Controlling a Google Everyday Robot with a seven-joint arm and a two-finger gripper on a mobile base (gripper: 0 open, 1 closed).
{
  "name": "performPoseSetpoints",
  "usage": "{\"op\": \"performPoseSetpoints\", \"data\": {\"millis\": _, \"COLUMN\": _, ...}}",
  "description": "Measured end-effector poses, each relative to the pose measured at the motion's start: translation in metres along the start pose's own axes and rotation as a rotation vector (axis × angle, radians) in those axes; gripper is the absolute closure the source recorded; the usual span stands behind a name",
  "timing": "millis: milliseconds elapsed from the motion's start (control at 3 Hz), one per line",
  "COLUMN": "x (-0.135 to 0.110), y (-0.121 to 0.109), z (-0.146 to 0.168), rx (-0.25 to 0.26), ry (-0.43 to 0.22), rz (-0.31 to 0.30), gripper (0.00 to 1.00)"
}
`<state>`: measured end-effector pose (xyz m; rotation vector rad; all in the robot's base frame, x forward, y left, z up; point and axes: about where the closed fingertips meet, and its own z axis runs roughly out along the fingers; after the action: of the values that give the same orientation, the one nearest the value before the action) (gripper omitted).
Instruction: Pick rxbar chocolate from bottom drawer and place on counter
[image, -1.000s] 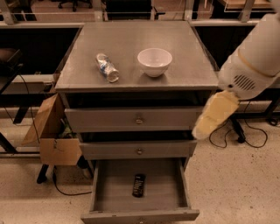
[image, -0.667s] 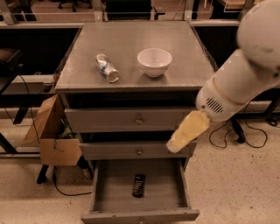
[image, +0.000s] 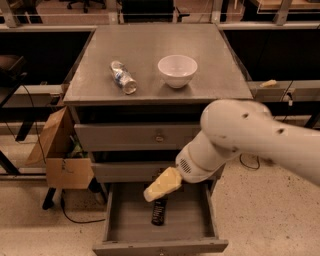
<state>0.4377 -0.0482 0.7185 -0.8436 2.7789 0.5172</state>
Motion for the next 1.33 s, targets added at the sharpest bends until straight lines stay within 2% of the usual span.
{"op": "performPoseSetpoints", "data": {"millis": 333, "x": 0.035, "y": 0.012, "z": 0.080, "rx": -0.065, "ry": 0.034, "rz": 0.202, "gripper": 0.00}}
{"op": "performPoseSetpoints", "data": {"millis": 667, "x": 0.033, "y": 0.009, "z": 0.090, "rx": -0.058, "ry": -0.006, "rz": 0.286, "gripper": 0.00}}
{"op": "performPoseSetpoints", "data": {"millis": 1000, "x": 0.033, "y": 0.009, "z": 0.090, "rx": -0.058, "ry": -0.006, "rz": 0.286, "gripper": 0.00}}
{"op": "performPoseSetpoints", "data": {"millis": 1333, "x": 0.024, "y": 0.001, "z": 0.106, "rx": -0.117, "ry": -0.023, "rz": 0.256, "gripper": 0.00}}
